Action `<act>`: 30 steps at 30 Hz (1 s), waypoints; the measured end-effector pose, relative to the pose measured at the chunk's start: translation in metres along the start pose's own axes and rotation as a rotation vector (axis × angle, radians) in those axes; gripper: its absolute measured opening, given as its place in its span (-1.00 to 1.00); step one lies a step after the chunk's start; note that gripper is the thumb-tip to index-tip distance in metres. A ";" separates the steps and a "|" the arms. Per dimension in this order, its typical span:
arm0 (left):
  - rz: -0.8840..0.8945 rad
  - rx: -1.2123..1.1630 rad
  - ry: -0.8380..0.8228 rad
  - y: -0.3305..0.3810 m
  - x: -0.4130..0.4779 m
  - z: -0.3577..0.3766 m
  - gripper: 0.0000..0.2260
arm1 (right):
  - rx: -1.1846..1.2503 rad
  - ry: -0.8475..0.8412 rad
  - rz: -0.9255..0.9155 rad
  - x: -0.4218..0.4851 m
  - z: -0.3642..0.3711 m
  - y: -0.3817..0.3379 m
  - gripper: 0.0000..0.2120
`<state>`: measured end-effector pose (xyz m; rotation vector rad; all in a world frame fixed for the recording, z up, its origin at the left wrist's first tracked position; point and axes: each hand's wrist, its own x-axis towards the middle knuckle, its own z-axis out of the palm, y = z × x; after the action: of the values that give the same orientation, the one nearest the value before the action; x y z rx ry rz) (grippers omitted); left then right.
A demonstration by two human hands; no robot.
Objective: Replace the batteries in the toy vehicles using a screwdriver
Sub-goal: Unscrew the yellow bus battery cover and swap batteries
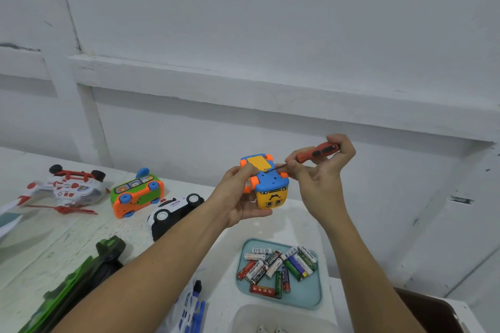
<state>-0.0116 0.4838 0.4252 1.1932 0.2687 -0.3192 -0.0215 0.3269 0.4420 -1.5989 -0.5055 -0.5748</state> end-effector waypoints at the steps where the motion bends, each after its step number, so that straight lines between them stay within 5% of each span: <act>1: 0.004 -0.003 0.000 0.000 0.000 0.000 -0.70 | -0.005 0.019 -0.028 -0.002 0.002 0.001 -0.29; 12: 0.020 0.003 0.012 0.002 0.004 -0.001 -0.66 | 0.218 0.244 0.053 -0.011 0.015 0.011 -0.37; 20: 0.136 0.071 0.009 0.001 0.006 -0.008 -0.68 | 0.454 0.123 0.777 0.035 -0.019 0.008 -0.33; 26: 0.201 0.154 0.003 -0.002 0.008 -0.007 -0.62 | -0.075 -0.297 0.846 0.063 -0.015 -0.013 -0.36; 30: 0.226 0.191 0.028 -0.005 0.011 -0.007 -0.56 | -0.224 -0.338 0.824 0.065 0.002 -0.009 -0.36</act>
<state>-0.0038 0.4880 0.4141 1.4036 0.1274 -0.1321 0.0239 0.3291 0.4899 -1.9452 0.0094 0.2744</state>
